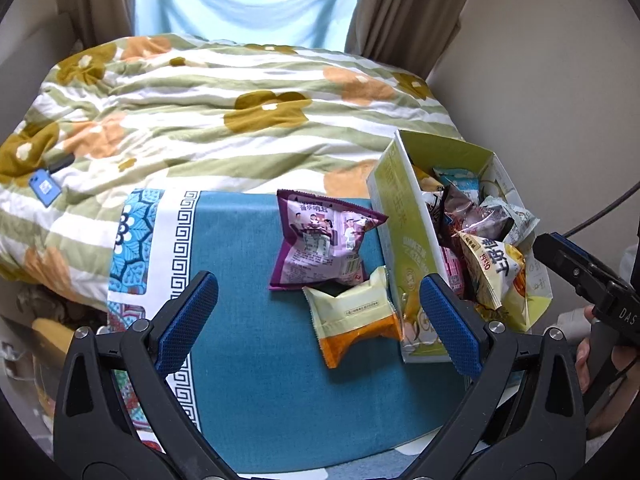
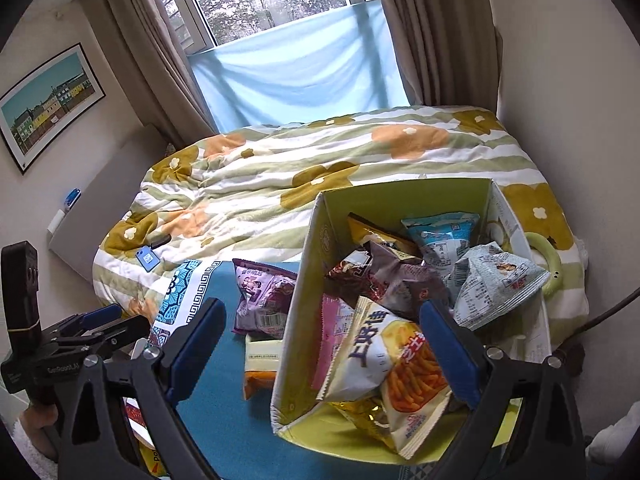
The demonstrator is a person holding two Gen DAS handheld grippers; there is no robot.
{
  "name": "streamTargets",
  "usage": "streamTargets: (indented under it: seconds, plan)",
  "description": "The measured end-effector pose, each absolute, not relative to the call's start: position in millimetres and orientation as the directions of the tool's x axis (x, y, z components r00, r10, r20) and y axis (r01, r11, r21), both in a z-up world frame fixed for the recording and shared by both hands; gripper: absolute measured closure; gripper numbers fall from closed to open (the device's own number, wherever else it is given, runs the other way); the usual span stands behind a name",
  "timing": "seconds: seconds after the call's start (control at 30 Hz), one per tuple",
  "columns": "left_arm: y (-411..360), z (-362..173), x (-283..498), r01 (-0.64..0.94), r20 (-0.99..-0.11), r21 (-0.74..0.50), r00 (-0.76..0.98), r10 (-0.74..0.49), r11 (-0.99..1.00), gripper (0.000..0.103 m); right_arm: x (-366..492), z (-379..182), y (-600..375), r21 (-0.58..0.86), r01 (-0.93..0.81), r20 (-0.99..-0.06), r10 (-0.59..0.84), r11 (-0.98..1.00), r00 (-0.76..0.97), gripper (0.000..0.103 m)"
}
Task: Organize snacks
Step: 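Move both tools back toward the last two snacks on the table, then grasp the purple snack bag with the left gripper while the right grasps the orange-cream cake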
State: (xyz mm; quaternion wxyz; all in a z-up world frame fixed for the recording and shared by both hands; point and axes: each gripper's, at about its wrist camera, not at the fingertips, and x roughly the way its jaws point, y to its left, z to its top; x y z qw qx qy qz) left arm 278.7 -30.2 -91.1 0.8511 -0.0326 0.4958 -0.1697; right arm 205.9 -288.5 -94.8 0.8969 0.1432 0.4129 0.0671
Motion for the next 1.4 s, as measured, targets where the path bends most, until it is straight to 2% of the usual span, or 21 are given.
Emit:
streamTargets:
  seconds: [0.3,0.57,0.77,0.97,1.23,1.4]
  plan:
    - [-15,-120,345,0.44,-0.859,-0.26,0.302,-0.414,0.86,0.003,214,-116,-215,0.277,0.161,-0.769,0.118,0.947,0.628,0.006]
    - [-33,-167,394,0.535,-0.881,-0.322,0.133,-0.454,0.781,0.003,215,-143,-162,0.238,0.312,-0.809,0.01,0.92,0.588,0.006]
    - [-67,-213,408,0.557,-0.901,-0.341,0.035,-0.432,0.757,0.003,208,-173,-134,0.229,0.416,-0.835,-0.043,0.88,0.549,0.006]
    - [-95,-244,413,0.547,-0.926,-0.297,0.036,-0.376,0.783,0.002,199,-207,-128,0.237,0.517,-0.861,-0.069,0.822,0.504,0.006]
    - [-104,-250,419,0.519,-0.909,-0.332,0.048,-0.415,0.788,0.0,197,-234,-136,0.262,0.613,-0.881,-0.074,0.745,0.467,0.006]
    - [-101,-253,420,0.5,-0.888,-0.404,-0.014,-0.459,0.766,0.0,196,-245,-142,0.292,0.639,-0.887,-0.047,0.712,0.459,0.006]
